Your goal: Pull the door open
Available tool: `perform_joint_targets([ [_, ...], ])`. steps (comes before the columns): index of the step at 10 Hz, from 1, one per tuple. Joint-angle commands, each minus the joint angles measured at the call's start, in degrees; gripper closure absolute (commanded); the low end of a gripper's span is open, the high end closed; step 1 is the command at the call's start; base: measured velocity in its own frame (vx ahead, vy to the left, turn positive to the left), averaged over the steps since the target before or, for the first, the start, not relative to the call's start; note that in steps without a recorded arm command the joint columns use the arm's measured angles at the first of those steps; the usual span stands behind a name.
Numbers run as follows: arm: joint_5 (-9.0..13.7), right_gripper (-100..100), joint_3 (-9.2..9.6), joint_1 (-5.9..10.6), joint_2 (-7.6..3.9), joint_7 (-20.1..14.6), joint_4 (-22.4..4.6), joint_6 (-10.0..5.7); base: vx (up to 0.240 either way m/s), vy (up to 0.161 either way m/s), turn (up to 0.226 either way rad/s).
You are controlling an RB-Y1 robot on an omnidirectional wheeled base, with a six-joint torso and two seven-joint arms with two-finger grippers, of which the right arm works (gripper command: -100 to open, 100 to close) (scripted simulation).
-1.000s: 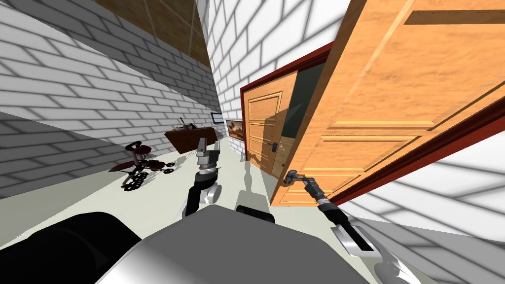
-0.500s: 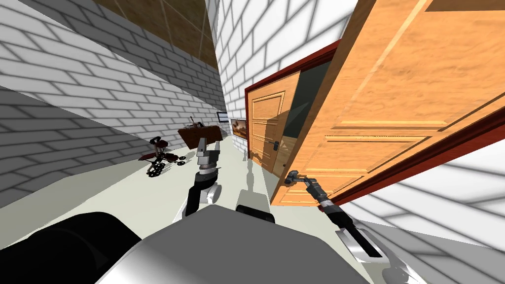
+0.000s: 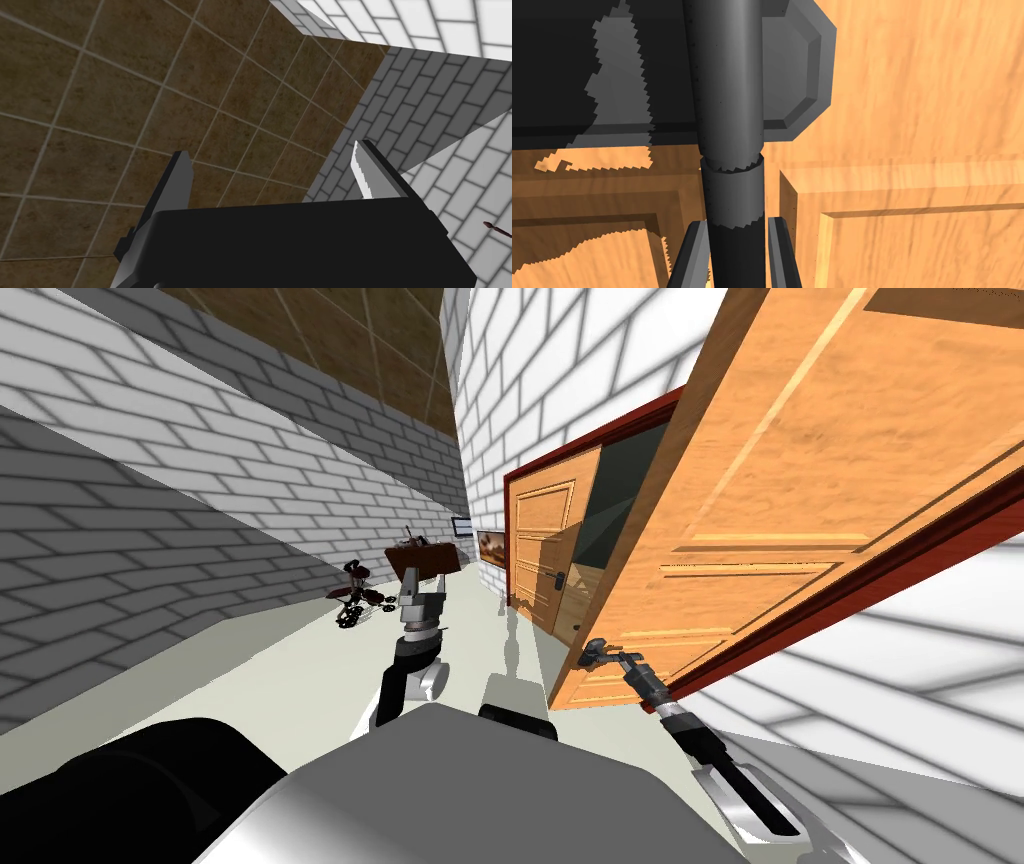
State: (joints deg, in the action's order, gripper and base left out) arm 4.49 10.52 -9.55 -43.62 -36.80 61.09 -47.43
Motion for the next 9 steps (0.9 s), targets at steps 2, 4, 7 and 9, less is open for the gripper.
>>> perform_joint_targets([
  [2, -0.1, 100, 0.39, -0.36, -0.43, -0.4, -0.6, -1.31, -0.123, -0.07, 0.081],
  [4, -0.1, 100, 0.73, -0.62, -0.94, -0.8, -1.3, -2.83, -0.224, -0.11, 0.228],
  [7, -0.1, 100, 1.27, -1.04, -1.79, -1.5, -2.4, -5.33, -0.221, -0.124, 0.168],
  [9, -0.2, 100, 1.57, -1.27, -2.25, -1.8, -3.0, -6.7, -0.186, -0.091, 0.134],
])
